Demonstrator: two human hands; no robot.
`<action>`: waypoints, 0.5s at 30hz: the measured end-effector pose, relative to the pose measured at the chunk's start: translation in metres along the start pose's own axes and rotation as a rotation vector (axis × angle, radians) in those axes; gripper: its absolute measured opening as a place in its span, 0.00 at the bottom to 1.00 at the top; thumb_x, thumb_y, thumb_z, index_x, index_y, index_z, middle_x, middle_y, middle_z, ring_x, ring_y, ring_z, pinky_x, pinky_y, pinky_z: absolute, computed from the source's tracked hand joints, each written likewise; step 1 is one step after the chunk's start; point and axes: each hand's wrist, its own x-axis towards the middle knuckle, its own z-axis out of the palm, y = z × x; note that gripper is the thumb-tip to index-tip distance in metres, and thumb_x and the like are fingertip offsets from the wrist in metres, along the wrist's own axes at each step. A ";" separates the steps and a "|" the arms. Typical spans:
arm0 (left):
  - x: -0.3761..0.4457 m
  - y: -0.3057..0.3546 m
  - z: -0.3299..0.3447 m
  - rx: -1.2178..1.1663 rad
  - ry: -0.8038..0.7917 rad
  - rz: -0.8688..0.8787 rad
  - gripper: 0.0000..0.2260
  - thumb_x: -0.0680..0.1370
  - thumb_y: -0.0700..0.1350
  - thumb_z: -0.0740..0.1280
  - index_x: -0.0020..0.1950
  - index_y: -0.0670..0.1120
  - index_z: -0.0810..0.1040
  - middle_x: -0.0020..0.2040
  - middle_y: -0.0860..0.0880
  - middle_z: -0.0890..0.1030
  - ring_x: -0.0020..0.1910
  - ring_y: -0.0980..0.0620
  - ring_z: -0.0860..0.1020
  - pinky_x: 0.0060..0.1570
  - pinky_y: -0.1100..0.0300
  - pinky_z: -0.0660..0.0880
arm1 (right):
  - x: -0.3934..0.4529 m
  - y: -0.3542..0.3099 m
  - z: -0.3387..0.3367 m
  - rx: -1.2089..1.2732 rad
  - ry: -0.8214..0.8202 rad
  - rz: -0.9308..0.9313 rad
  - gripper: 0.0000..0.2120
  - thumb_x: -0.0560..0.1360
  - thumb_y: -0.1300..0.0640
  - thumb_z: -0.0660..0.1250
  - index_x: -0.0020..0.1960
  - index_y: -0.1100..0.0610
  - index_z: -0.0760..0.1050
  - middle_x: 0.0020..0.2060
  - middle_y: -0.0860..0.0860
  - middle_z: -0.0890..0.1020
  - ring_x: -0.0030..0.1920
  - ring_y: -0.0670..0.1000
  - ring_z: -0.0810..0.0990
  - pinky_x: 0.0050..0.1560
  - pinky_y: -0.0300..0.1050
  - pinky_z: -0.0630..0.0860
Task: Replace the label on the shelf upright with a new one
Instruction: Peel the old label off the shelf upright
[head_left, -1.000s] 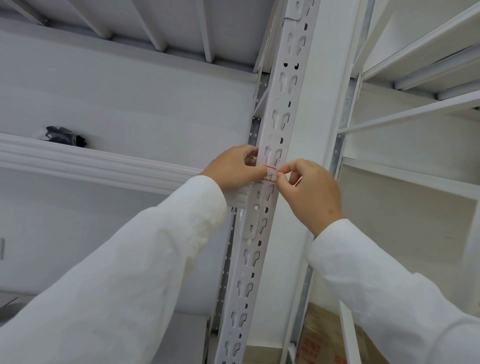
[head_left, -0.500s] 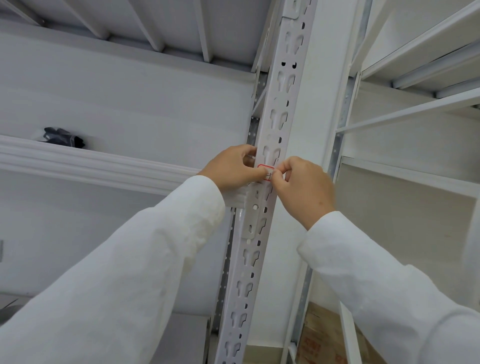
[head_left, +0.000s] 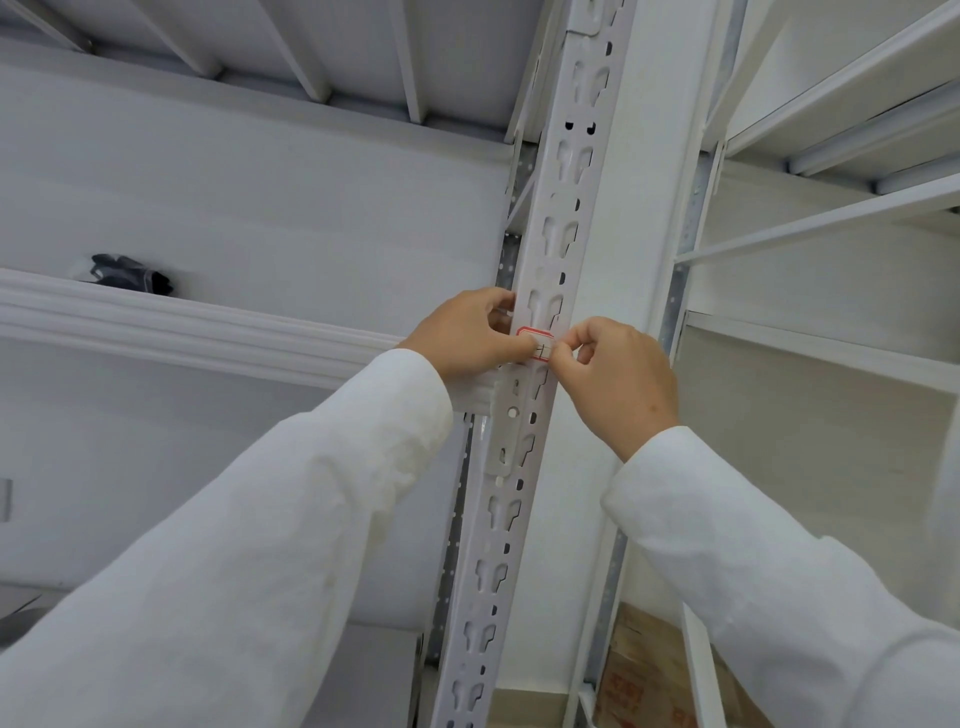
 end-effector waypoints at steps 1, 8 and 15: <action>0.000 0.000 0.000 0.002 0.002 0.001 0.25 0.63 0.54 0.69 0.60 0.50 0.78 0.49 0.50 0.85 0.49 0.50 0.82 0.60 0.47 0.76 | 0.000 -0.001 0.000 0.000 -0.013 0.000 0.07 0.73 0.51 0.62 0.40 0.52 0.76 0.35 0.48 0.78 0.39 0.53 0.76 0.32 0.42 0.65; 0.001 -0.002 0.000 0.001 -0.001 -0.015 0.30 0.61 0.55 0.69 0.63 0.50 0.76 0.53 0.50 0.84 0.52 0.50 0.82 0.61 0.47 0.76 | 0.002 0.004 0.003 0.177 -0.019 0.066 0.06 0.70 0.52 0.65 0.35 0.52 0.76 0.25 0.46 0.72 0.31 0.49 0.71 0.33 0.41 0.65; -0.001 0.000 0.000 0.011 -0.001 -0.009 0.30 0.60 0.57 0.68 0.62 0.50 0.76 0.53 0.51 0.84 0.53 0.52 0.82 0.61 0.48 0.76 | -0.003 0.001 -0.004 -0.065 -0.018 -0.084 0.05 0.72 0.49 0.64 0.39 0.48 0.74 0.30 0.44 0.72 0.38 0.50 0.73 0.39 0.43 0.66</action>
